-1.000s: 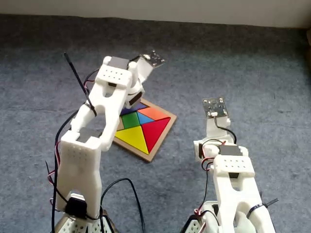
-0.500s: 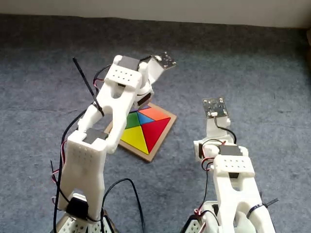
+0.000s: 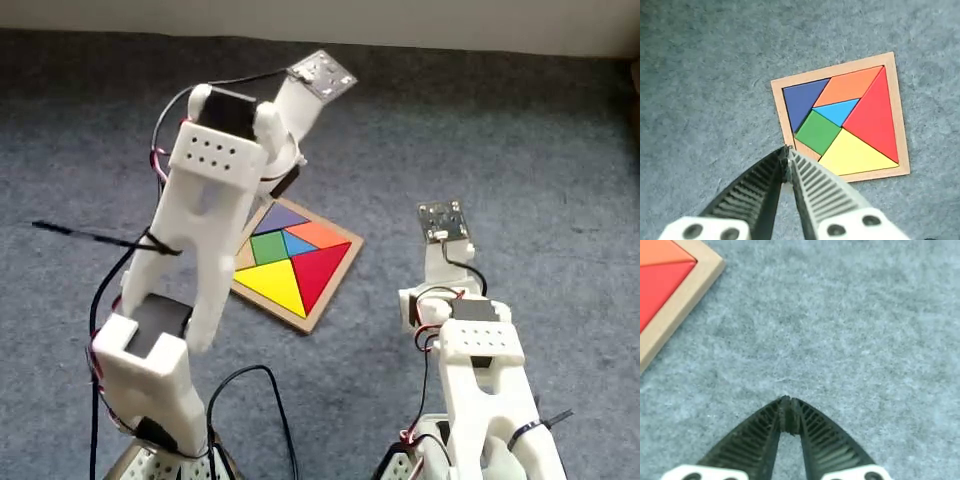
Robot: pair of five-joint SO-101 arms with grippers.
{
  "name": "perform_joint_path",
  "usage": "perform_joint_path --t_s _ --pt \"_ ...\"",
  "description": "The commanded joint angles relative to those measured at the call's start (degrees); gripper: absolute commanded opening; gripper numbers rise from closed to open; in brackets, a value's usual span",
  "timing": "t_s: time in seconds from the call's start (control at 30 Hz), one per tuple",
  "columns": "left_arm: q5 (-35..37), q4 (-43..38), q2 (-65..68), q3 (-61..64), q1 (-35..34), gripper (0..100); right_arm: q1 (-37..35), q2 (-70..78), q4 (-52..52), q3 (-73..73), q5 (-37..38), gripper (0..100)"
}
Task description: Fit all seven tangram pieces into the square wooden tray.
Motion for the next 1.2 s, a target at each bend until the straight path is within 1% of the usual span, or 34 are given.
perform_joint_path --t_s 0.0,0.1,0.2,0.3,0.4,0.53,0.8,0.87,0.97,1.17 --pt "2.29 0.26 -9.63 2.59 -2.24 0 0.48 -1.98 -0.92 -0.31 0.09 0.6" --pt "4.57 0.18 -17.63 8.92 -2.42 0 0.48 -2.77 -0.92 -0.31 0.09 0.6" --pt "6.68 0.00 -27.30 15.78 -2.07 0 0.40 -6.99 -0.84 1.98 0.00 0.6" --pt "7.56 -3.25 -36.35 24.04 -2.42 0 -0.48 -13.85 -1.01 6.37 0.00 0.6" --pt "8.62 -7.03 -44.26 34.51 -3.82 0 -2.15 -22.46 -1.01 10.33 0.00 0.6" --pt "11.87 -13.89 -53.67 49.80 -6.64 0 -3.03 -35.21 -0.92 16.31 0.00 0.6" --pt "11.96 -29.71 -77.14 76.62 -11.38 0 -3.03 -57.36 -0.66 27.03 0.00 0.9" --pt "12.04 -32.97 -83.03 81.80 -12.35 0 -3.03 -61.85 1.98 28.26 0.00 0.9" --pt "12.04 -35.78 -90.33 88.48 -13.67 0 -3.03 -67.91 6.02 28.79 0.00 0.9" --pt "12.04 -36.40 -101.93 100.18 -14.55 0 -3.03 -67.65 6.73 28.79 0.00 0.9"
